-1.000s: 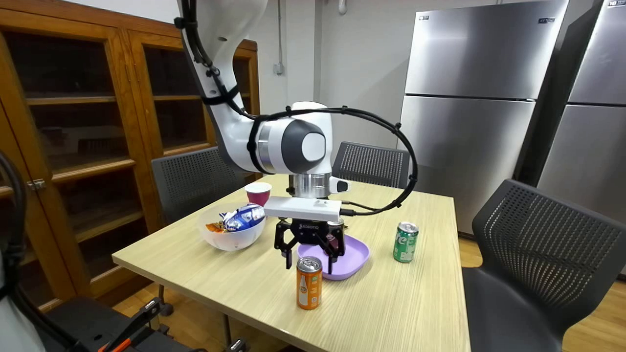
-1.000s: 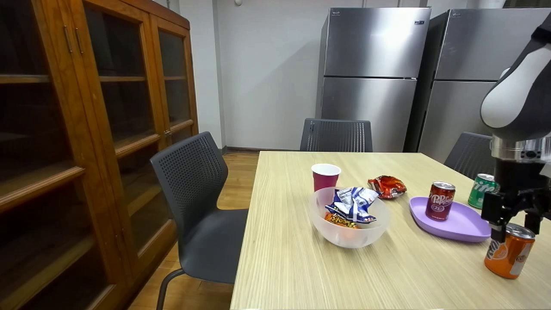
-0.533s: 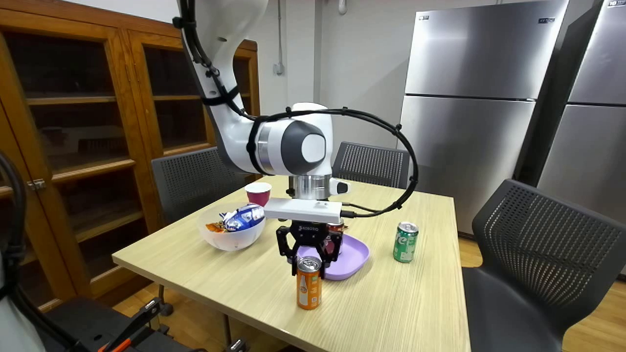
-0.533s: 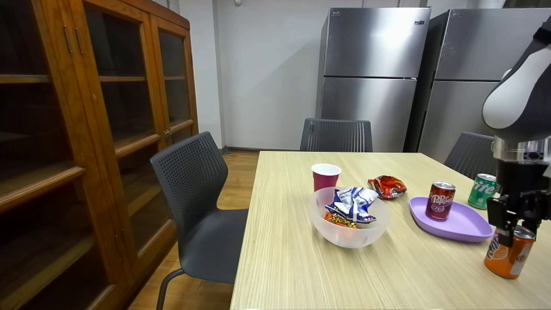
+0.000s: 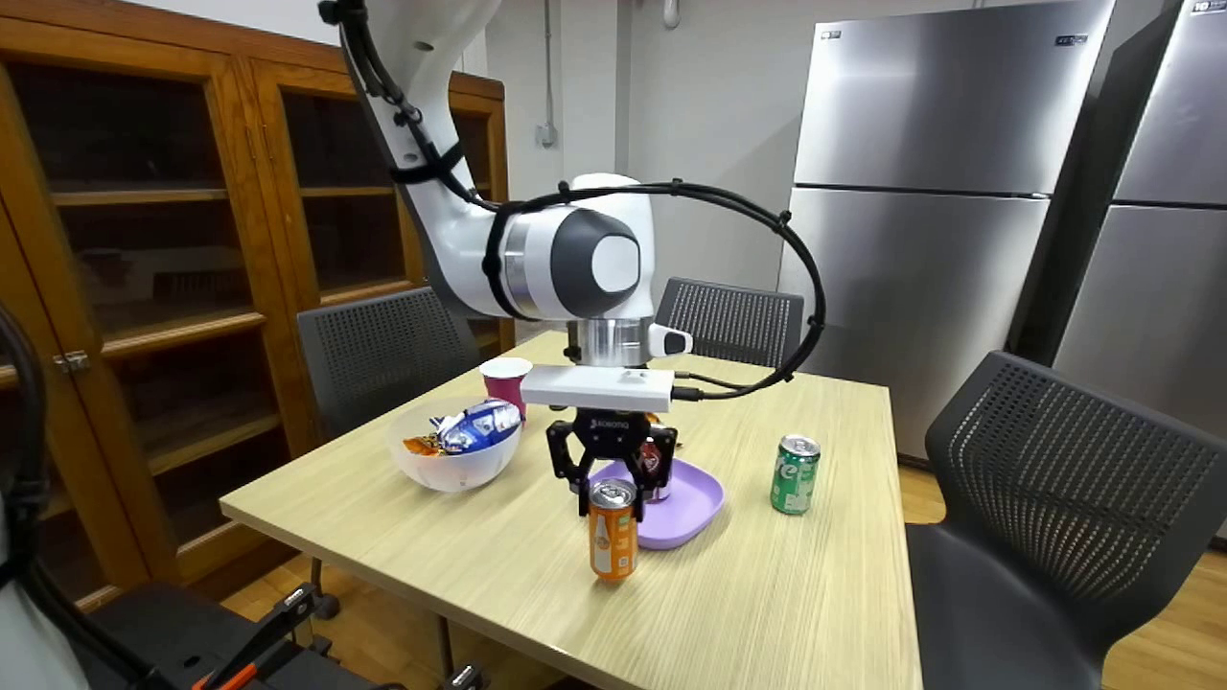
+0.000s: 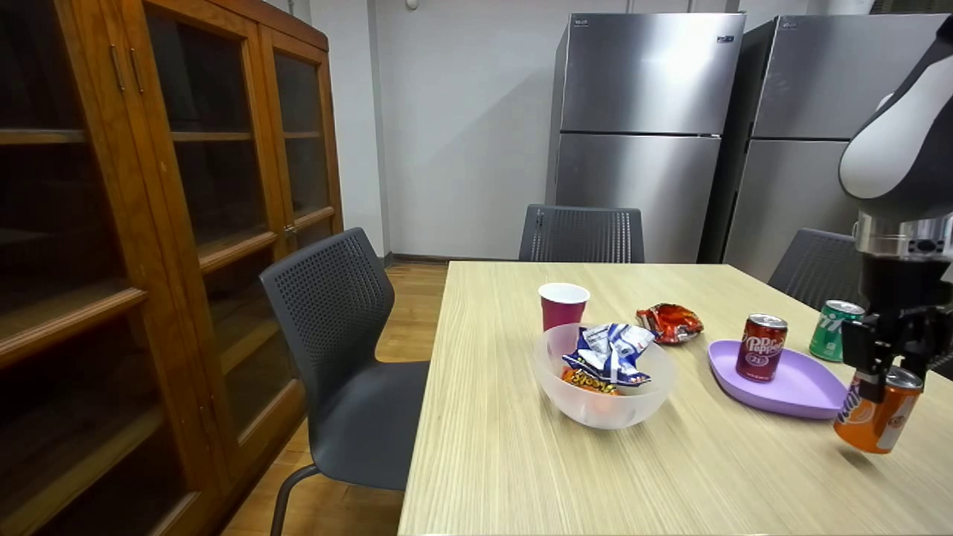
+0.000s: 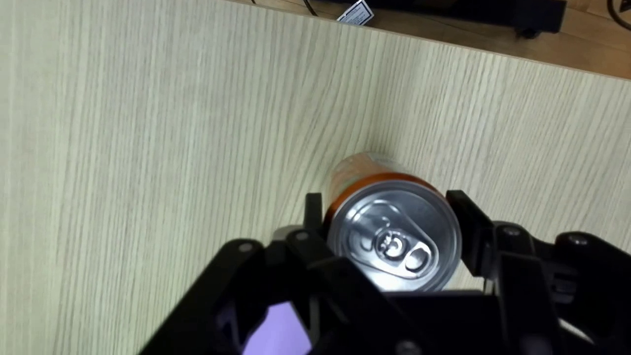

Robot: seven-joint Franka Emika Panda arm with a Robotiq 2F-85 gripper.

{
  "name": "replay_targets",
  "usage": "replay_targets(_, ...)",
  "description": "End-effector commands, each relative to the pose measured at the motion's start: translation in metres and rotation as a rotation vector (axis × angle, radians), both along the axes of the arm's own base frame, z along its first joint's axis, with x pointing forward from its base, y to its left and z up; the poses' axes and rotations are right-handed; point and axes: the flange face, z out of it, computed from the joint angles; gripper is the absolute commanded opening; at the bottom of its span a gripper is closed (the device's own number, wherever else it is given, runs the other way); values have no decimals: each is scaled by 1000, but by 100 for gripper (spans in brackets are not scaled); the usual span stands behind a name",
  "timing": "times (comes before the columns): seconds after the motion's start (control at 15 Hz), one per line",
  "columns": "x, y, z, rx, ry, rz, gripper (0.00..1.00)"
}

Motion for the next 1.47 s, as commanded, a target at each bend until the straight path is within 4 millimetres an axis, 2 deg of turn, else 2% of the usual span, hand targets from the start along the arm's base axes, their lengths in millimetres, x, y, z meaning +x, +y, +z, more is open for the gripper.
replay_targets(0.0, -2, 8, 31, -8, -12, -8, 38)
replay_targets(0.33, 16, 17, 48, -24, -69, -25, 38)
replay_targets(0.87, 56, 39, 59, -53, -136, -90, 38)
replay_targets(1.4, 86, 50, 44, -62, -130, -138, 38)
